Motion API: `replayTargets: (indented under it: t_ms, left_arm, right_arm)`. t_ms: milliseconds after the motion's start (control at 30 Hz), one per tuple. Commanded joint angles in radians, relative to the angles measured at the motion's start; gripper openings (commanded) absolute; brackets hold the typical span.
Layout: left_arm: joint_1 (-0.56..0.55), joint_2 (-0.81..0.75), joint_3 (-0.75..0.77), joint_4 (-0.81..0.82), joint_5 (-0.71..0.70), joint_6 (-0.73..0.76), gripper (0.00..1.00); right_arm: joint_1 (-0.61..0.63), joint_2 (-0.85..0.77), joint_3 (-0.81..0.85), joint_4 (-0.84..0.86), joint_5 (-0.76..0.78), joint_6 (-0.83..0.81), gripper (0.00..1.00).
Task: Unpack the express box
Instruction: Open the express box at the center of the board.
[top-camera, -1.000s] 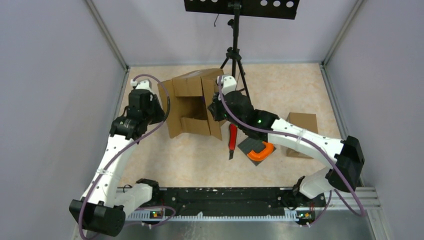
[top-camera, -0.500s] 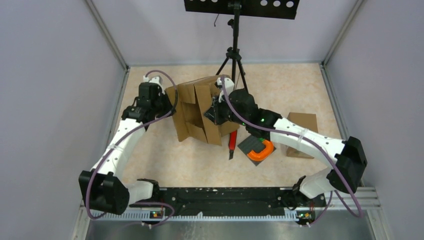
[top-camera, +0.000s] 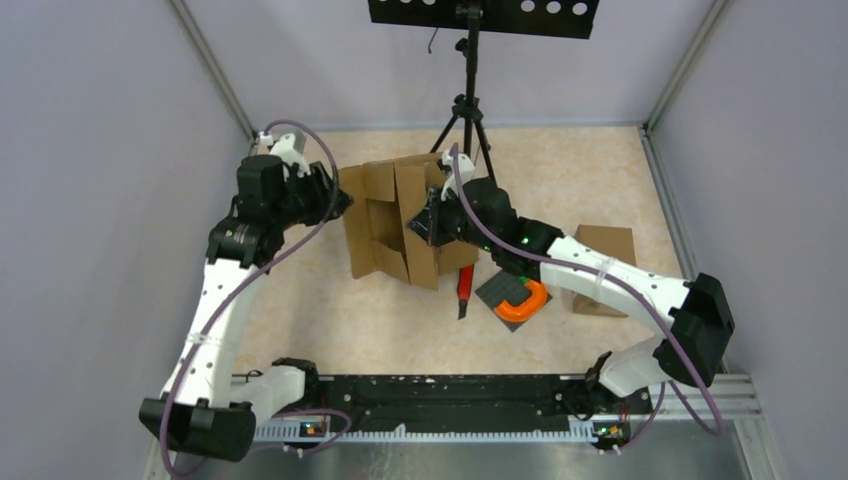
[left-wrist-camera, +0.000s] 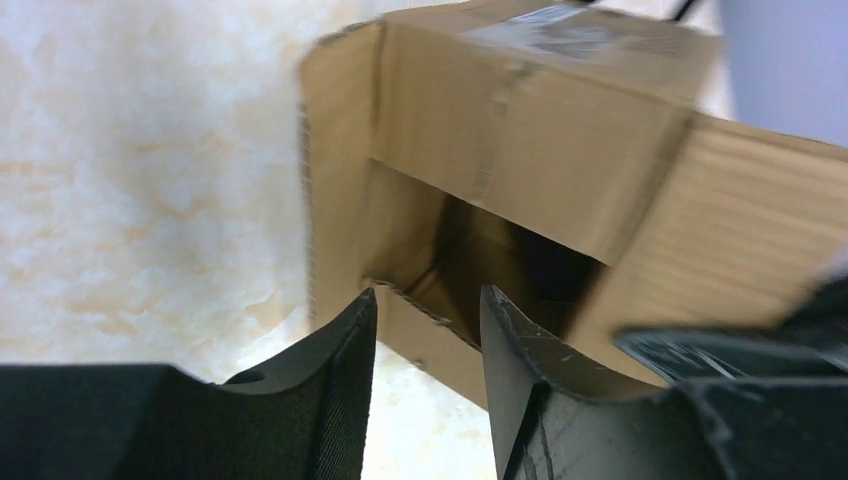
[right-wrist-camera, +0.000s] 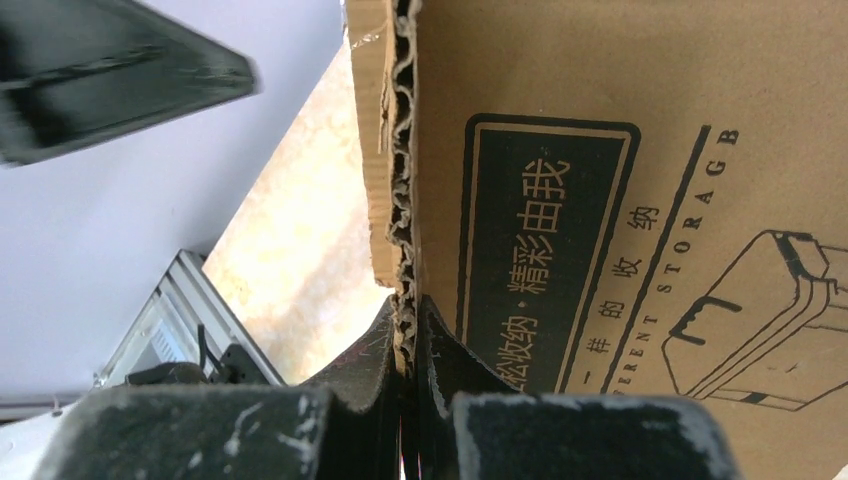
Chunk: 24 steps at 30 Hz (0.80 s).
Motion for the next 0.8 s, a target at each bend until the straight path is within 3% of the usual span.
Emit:
replayTargets:
  t_ms: [0,367,567,767]
  left_arm:
    - [0.003,-0.089,0.032,0.01,0.208,-0.072,0.45]
    - [-0.006,-0.084,-0.305,0.38,0.323,-0.359,0.33]
    - [-0.034,-0.05,-0.383,0.455,0.313,-0.376,0.4]
    - [-0.15,0.011,-0.345,0.413,0.185,-0.339,0.5]
  right_arm:
    - [-0.003,-0.026,-0.033,0.113,0.028,0.065,0.0]
    - [-0.014,-0.08,-0.18,0.45,-0.178,0.14,0.0]
    - [-0.062,-0.118,-0.308,0.692,-0.329,0.217,0.0]
    - [-0.158,-0.102,-0.478,0.969,-0.486,0.395,0.0]
